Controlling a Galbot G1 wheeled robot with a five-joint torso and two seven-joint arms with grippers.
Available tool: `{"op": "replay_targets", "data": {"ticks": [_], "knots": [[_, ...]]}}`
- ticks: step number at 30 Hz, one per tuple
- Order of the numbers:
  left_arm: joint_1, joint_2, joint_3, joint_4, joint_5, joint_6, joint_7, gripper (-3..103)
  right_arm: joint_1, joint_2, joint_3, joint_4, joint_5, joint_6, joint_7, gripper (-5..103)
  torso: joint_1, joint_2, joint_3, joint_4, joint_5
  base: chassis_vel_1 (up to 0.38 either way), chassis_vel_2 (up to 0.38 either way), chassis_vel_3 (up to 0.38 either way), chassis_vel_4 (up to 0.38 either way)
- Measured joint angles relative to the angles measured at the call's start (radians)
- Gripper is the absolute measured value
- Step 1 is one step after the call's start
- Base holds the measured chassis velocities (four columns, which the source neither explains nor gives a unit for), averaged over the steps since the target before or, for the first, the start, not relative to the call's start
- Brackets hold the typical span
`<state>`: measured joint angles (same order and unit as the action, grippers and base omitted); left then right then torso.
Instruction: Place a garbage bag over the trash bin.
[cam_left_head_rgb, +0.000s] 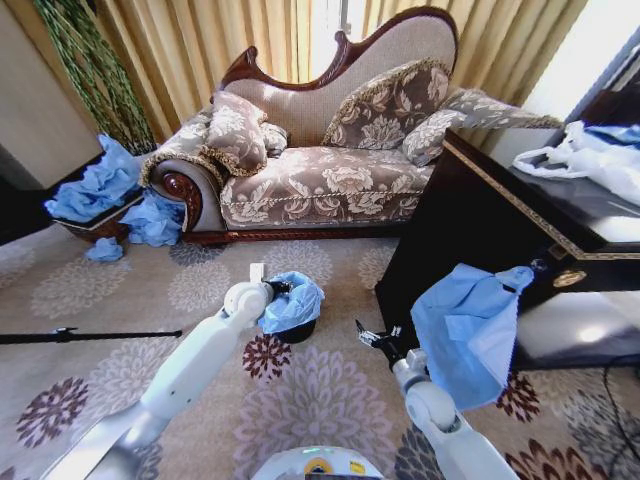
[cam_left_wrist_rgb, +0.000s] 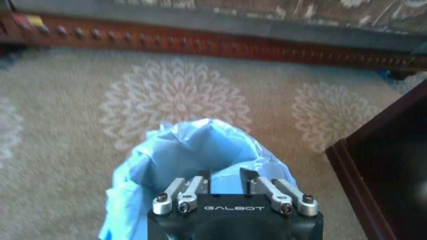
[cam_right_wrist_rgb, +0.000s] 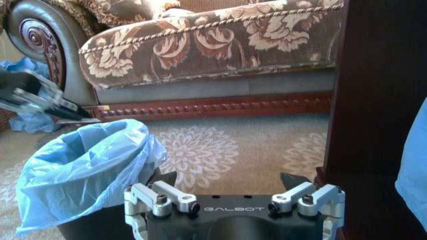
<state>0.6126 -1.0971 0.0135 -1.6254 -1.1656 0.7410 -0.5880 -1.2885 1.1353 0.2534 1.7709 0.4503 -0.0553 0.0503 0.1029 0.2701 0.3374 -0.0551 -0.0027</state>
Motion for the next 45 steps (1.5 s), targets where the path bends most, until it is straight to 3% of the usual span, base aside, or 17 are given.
{"op": "replay_targets", "data": {"ticks": [7, 23, 36, 45], "knots": [[-0.049, -0.070, 0.010, 0.130, 0.018, -0.002, 0.014, 2, 0.004, 0.000, -0.004, -0.004, 0.002, 0.000, 0.002, 100, 0.000, 0.000, 0.000, 0.0003, 0.0001, 0.000, 0.000, 0.000, 0.000], [-0.096, -0.145, 0.035, 0.352, 0.159, -0.005, 0.114, 0, 0.001, -0.003, -0.007, 0.000, 0.010, -0.005, 0.004, 100, 0.000, 0.000, 0.000, 0.0001, 0.0001, 0.000, 0.000, 0.000, 0.000], [-0.034, -0.144, 0.041, 0.342, 0.178, -0.005, 0.128, 0, 0.023, -0.009, -0.020, -0.010, 0.023, -0.007, 0.004, 100, 0.000, 0.000, 0.000, 0.0002, 0.0000, 0.000, 0.000, 0.000, 0.000], [-0.056, -0.162, 0.027, 0.287, 0.175, -0.006, 0.110, 0, 0.031, -0.010, -0.024, -0.014, 0.030, -0.008, 0.004, 100, 0.000, 0.000, 0.000, 0.0000, 0.0001, 0.000, 0.000, 0.000, 0.000]]}}
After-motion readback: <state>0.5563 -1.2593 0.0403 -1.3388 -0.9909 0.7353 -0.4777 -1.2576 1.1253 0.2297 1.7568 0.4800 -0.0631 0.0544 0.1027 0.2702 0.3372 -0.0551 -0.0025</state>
